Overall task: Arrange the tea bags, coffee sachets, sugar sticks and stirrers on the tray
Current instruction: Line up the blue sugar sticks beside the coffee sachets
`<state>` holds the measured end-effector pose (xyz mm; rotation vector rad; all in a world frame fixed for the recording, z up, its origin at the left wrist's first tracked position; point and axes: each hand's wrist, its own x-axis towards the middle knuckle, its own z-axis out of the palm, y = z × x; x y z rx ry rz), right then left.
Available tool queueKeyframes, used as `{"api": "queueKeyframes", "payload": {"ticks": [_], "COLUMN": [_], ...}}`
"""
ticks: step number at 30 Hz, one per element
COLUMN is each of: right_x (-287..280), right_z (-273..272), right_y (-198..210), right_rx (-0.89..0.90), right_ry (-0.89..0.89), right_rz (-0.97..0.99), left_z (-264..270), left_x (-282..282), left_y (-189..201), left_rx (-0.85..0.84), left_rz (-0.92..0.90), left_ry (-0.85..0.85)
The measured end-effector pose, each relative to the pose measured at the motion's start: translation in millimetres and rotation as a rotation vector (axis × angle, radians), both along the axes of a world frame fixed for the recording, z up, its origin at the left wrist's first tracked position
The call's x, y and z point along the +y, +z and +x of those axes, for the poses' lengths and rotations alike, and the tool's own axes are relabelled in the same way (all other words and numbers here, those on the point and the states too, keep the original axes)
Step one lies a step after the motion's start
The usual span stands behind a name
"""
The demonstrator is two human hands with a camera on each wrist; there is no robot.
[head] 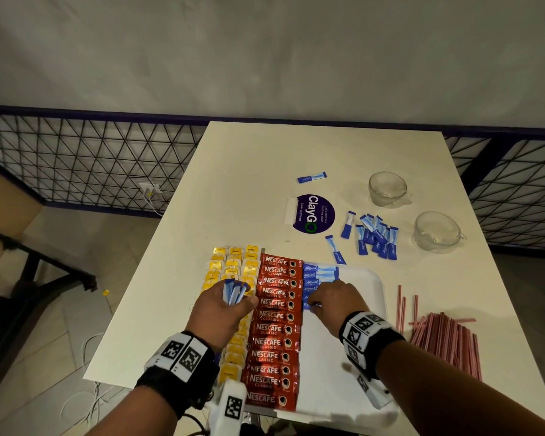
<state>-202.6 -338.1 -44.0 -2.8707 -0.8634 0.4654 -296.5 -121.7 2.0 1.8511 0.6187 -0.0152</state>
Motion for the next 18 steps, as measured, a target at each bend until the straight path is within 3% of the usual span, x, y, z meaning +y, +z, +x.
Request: {"api": "queueKeyframes", "payload": {"ticks": [5,8,10,14,18], "right_x": [-2.2,1.8,11.5,30.1,27.1], "right_z": [2.0,5.6,3.0,-12.3,-12.4], "right_y": [9.8,32.3,55.1,86.0,80.8], "right_rx": [0.043,0.137,0.224,0.416,0.520], "right_ry": [-0.083,-0.227,-0.210,-0.075,-0.210], "right_rz": [0.095,0.353,0.503,0.586,0.740], "left_z": [-1.6,-1.2,1.4,8.1,15.7], "left_x": [0.1,-5.0,-13.0,-29.3,-34.6], "left_y": [1.9,8.3,13.3,23.7,25.2], "left_rx": [0.021,0.048,0.061,0.017,-0.014], "left_rz": [-0.034,-0.081,-0.118,-0.097,-0.076], "left_ry": [-0.017,-0.103,-0.167,-0.287,-0.330]}}
